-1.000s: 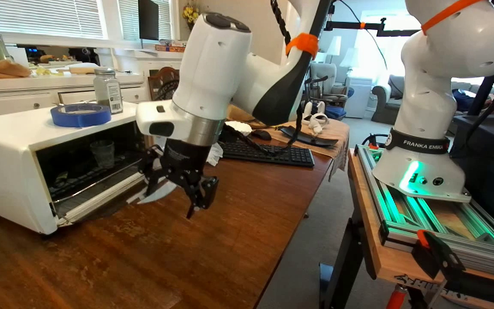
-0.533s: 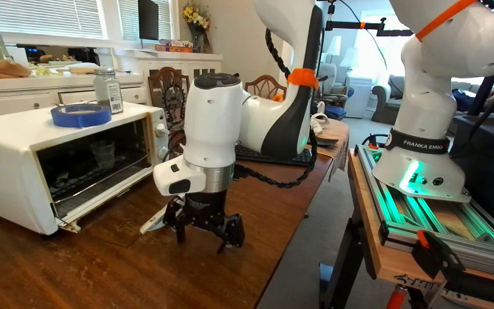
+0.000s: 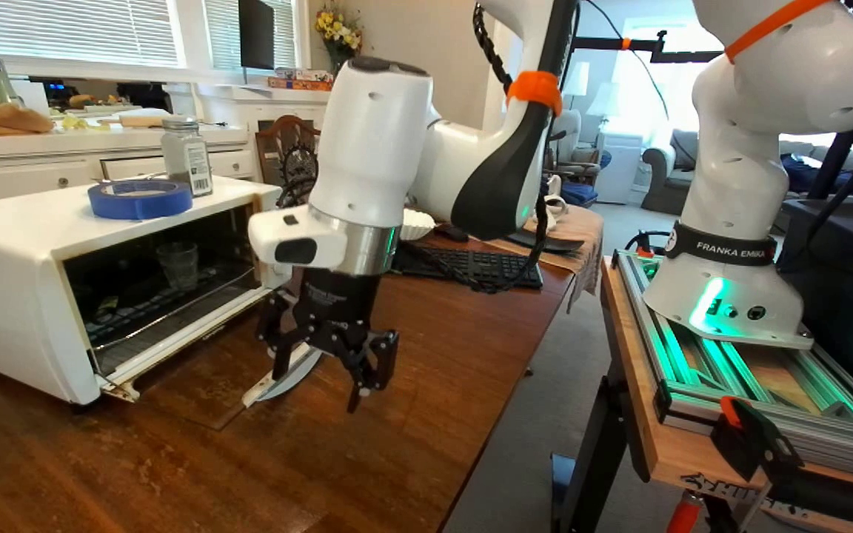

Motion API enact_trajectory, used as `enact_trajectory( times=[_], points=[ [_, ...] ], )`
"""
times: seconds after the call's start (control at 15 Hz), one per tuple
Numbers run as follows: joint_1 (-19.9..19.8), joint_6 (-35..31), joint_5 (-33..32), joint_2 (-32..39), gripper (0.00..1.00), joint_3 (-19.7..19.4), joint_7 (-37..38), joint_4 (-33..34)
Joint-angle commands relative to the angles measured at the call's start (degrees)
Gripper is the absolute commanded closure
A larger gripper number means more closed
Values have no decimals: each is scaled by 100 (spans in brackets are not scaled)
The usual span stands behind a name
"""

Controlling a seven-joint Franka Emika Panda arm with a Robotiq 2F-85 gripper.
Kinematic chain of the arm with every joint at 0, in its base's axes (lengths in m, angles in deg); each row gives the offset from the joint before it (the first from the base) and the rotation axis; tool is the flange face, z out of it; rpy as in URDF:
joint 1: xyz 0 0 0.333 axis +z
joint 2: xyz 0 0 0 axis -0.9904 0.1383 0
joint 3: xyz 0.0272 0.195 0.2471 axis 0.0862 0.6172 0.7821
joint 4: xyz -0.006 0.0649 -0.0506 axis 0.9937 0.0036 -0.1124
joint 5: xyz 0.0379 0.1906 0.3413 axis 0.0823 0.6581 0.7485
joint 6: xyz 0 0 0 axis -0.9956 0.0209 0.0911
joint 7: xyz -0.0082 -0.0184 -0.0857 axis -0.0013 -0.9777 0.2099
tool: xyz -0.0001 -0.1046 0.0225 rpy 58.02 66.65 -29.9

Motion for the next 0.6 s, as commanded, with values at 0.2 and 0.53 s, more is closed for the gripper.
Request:
enact_trajectory(
  times=[0.2, 0.53],
  points=[
    [640, -795, -1692, -1558, 0, -1241, 1450, -704],
    [898, -671, -3833, -1871, 0, -1675, 1751, -437]
  ],
)
